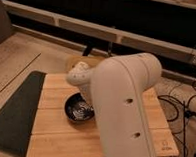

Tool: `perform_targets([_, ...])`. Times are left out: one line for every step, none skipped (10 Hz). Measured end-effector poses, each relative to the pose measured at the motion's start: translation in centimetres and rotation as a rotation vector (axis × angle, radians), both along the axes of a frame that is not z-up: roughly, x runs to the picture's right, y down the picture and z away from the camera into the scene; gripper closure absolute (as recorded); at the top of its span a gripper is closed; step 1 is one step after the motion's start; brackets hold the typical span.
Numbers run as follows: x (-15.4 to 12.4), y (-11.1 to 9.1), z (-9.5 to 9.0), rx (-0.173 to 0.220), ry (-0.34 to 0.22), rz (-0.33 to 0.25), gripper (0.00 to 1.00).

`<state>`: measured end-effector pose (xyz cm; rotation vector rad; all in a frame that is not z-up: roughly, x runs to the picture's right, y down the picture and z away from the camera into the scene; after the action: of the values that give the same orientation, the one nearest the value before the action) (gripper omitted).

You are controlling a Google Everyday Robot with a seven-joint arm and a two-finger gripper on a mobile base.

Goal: Drag the ceramic bowl in a circle

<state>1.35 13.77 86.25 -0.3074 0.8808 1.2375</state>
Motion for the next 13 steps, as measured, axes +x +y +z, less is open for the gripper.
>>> perform_targets([0.3, -0.5, 0.9, 0.006, 0.029, -0.021, 0.8])
perform_targets([0.1, -0.8, 1.8, 0.011, 0.042, -0.036, 0.8])
perform_targets([-0.7, -1.3, 3.2, 0.018, 0.042, -0.063, 0.8])
perform_targets([-1.5, -1.9, 4.2, 0.028, 0.034, -0.082, 0.8])
perform_targets([-2.5, -2.7, 5.1, 0.045, 0.02, -0.095, 0.8])
perform_targets([-3.4, -3.3, 5.6, 0.061, 0.004, -0.105, 0.8])
perform_targets([-6.1, -4.7, 6.5, 0.1, -0.059, -0.11, 0.8])
perform_targets([-7.1, -4.9, 6.5, 0.11, -0.084, -0.105, 0.8])
perform_targets([-8.5, -4.8, 6.2, 0.12, -0.129, -0.094, 0.8])
perform_targets([-9.3, -4.4, 5.7, 0.124, -0.155, -0.081, 0.8])
perform_targets([-10.0, -3.8, 5.1, 0.122, -0.181, -0.071, 0.8])
perform_targets([-10.4, -3.0, 4.4, 0.111, -0.203, -0.07, 0.8])
perform_targets([-10.8, -1.9, 3.6, 0.095, -0.224, -0.075, 0.8])
